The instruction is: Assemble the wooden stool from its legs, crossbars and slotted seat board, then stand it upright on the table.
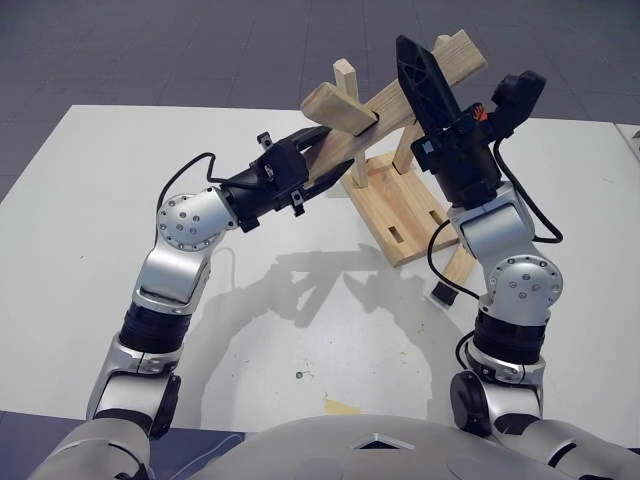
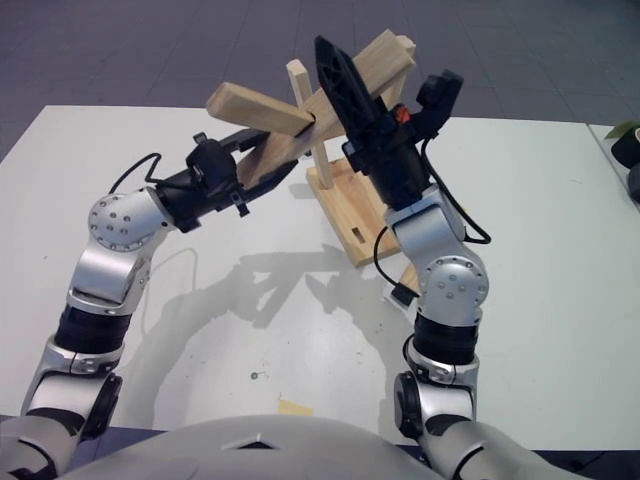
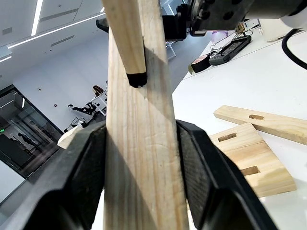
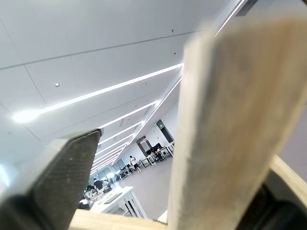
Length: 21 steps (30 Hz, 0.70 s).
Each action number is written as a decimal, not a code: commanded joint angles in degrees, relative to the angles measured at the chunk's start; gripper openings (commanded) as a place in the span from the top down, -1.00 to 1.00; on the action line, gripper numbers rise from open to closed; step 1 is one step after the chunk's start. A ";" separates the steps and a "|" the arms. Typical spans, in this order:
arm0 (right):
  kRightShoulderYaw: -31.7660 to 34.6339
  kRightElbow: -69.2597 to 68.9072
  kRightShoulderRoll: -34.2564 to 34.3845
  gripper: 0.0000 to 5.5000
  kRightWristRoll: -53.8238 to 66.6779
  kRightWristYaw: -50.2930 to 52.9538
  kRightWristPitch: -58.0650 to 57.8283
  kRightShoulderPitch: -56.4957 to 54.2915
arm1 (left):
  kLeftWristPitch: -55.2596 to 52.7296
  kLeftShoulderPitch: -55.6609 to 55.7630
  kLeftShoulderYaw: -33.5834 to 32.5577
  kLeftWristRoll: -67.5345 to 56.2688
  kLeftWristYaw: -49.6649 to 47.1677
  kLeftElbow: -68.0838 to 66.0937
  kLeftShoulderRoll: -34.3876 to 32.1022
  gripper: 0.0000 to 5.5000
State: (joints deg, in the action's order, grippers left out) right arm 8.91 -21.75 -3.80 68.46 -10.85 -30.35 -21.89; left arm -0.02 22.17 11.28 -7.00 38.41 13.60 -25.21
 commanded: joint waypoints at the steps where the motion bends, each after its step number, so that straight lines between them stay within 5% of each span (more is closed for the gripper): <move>1: 1.65 -1.46 1.38 -0.09 1.78 2.21 1.49 0.74 | 0.82 -0.62 0.49 1.23 -0.24 1.47 0.36 0.24; 12: 2.72 -2.21 0.22 0.56 3.64 2.84 1.35 2.58 | 1.46 -0.48 1.09 2.31 -0.02 1.17 0.42 0.24; 18: 3.24 -1.90 -0.20 0.62 2.66 2.85 2.34 2.49 | 0.85 -0.85 1.51 2.24 0.09 1.02 0.58 0.24; 21: 4.23 -0.97 -1.04 0.63 1.52 2.56 2.95 2.25 | -3.60 -1.13 1.06 -1.56 1.72 2.75 0.44 0.02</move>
State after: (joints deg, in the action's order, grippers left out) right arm 11.95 -23.01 -3.96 70.56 -8.23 -28.23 -19.40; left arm -0.25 21.83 12.61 -6.19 38.93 14.69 -24.44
